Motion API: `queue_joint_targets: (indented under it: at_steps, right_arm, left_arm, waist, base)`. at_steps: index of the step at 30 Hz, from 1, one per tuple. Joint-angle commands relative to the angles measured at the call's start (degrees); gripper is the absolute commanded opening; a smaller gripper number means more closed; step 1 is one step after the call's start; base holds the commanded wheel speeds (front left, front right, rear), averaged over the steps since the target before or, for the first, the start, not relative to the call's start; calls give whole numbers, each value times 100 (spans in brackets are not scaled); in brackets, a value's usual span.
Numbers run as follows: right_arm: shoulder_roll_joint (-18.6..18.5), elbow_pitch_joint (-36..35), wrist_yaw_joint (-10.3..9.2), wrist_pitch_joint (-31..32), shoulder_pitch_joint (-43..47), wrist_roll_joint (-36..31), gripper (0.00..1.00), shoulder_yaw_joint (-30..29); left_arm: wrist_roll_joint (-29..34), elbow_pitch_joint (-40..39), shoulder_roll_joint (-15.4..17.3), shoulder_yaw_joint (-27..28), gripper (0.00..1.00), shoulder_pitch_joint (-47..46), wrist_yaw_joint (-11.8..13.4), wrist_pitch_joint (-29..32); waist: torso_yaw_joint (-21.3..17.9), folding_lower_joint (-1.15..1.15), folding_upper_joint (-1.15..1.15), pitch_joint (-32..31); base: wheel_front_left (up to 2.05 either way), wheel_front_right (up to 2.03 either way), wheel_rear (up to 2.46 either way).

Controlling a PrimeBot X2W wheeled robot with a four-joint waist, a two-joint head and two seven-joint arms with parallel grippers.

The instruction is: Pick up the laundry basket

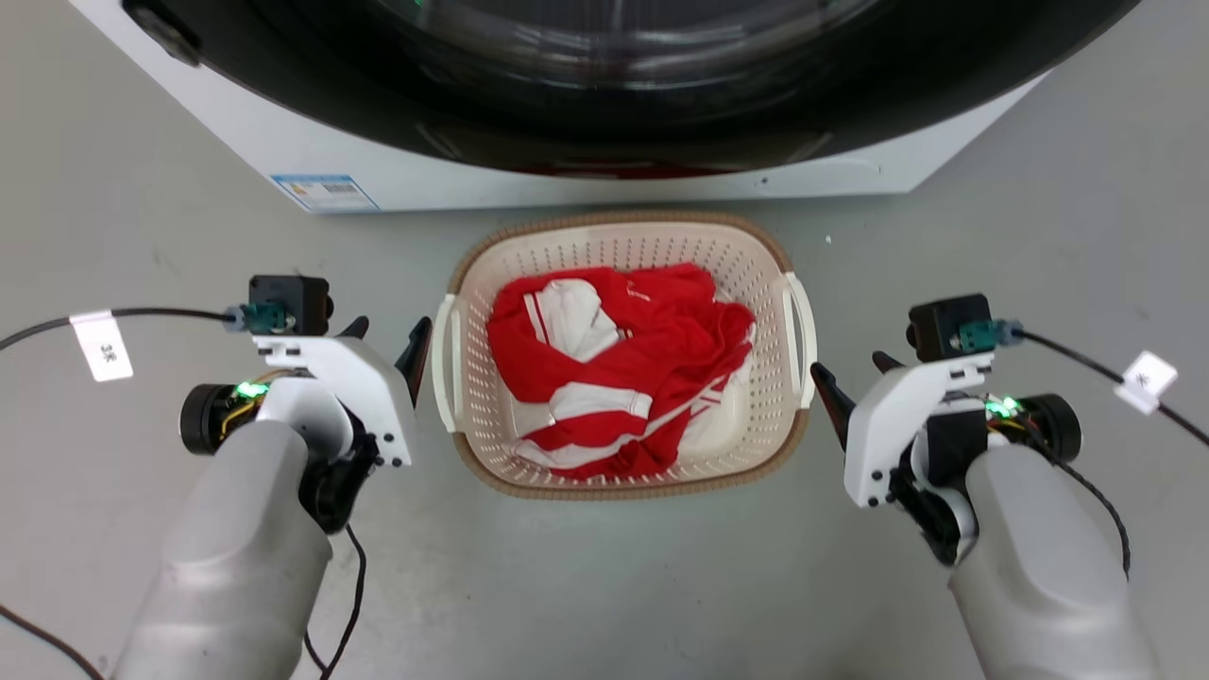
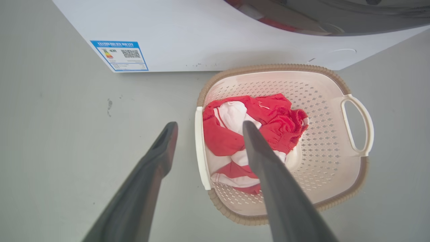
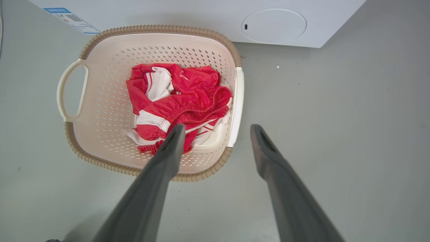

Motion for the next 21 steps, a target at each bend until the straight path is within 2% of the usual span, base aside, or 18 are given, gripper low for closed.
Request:
queue_joint_targets:
  at_steps: [1, 12, 21]
  right_arm:
    - [8, 121, -4, 33, -167, 52, 100, 28]
    - [8, 1609, -4, 252, -1561, 454, 100, 357]
    - [9, 2605, -4, 353, -2470, 824, 100, 661]
  left_arm:
    - [-116, 46, 38, -66, 100, -136, 3, 57]
    - [-1223, 382, 628, -1127, 100, -1022, 2, 877]
    - [-1870, 584, 872, -1805, 100, -1509, 2, 1300]
  waist:
    - [-83, -1, 0, 234]
    - [-155, -1, 0, 1058]
    - [-142, -1, 0, 1503]
  base:
    - [0, 0, 0]
    - [0, 0, 0]
    - [0, 0, 0]
